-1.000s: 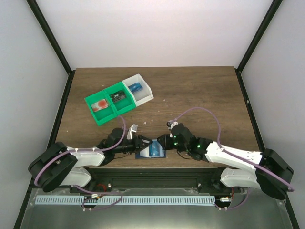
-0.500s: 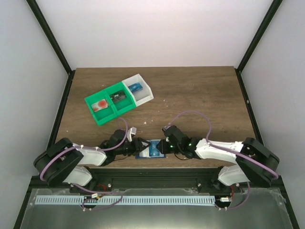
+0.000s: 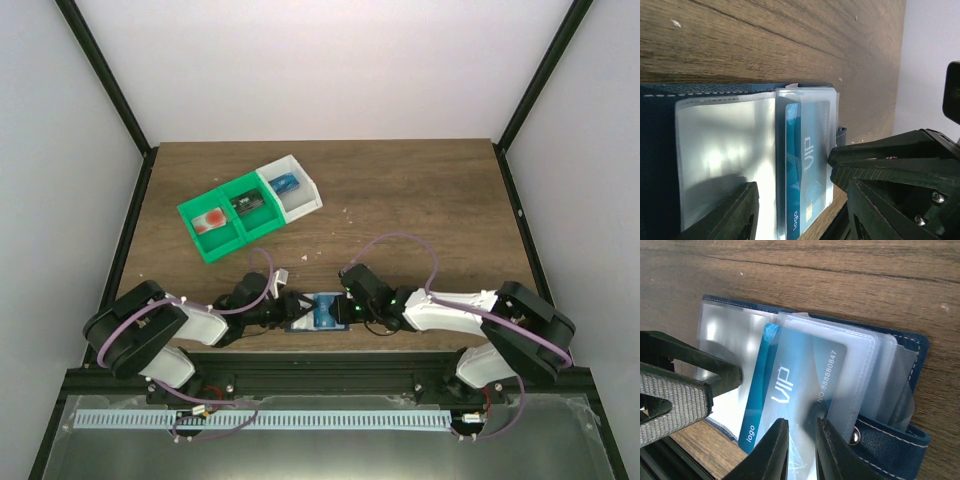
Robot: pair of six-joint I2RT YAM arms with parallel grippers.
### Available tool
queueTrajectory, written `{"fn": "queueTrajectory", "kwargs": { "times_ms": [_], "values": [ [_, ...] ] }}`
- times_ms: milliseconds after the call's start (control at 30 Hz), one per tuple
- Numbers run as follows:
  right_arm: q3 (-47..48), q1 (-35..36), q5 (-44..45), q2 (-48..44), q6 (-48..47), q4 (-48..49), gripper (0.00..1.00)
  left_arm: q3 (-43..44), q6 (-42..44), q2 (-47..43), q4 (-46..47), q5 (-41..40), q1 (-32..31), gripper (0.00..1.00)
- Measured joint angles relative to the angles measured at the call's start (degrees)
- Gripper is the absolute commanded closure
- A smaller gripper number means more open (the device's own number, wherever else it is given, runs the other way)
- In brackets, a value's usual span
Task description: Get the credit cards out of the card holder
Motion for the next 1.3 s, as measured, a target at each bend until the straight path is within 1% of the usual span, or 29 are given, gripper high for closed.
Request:
{"fn": "queueTrajectory", "kwargs": {
  "times_ms": [333,600,667,767,1033,1233,1300],
  "values": [
    [-0.4,0.0,0.0,1.0,0.0,0.7,0.87,0.0,0.0,0.1,0.2,0.0,0.0,0.60],
    [-1.5,0.0,-0.7,1.0,0.0,2.7,0.87,0.0,-0.7,3.7,3.9,0.3,-0.5,0.64],
    [-1.6,0.0,-0.9,1.1,0.0,3.0,0.87,0.0,-1.0,4.6,5.0,0.6,-0.8,0.68],
    [-1.7,0.0,-1.0,1.1,0.0,3.3,0.87,0.0,-1.7,5.9,6.5,0.9,-1.0,0.71],
    [-2.2,-0.2,-1.3,1.1,0.0,4.1,0.87,0.0,-2.2,6.7,7.5,1.2,-1.2,0.88],
    [-2.4,-0.4,-1.5,1.1,0.0,4.5,0.87,0.0,-2.2,6.7,7.5,1.3,-1.2,0.94],
    [-2.6,-0.5,-1.5,1.1,0.0,4.8,0.87,0.0,-2.4,6.7,7.6,1.4,-1.2,0.98]
  ]
}}
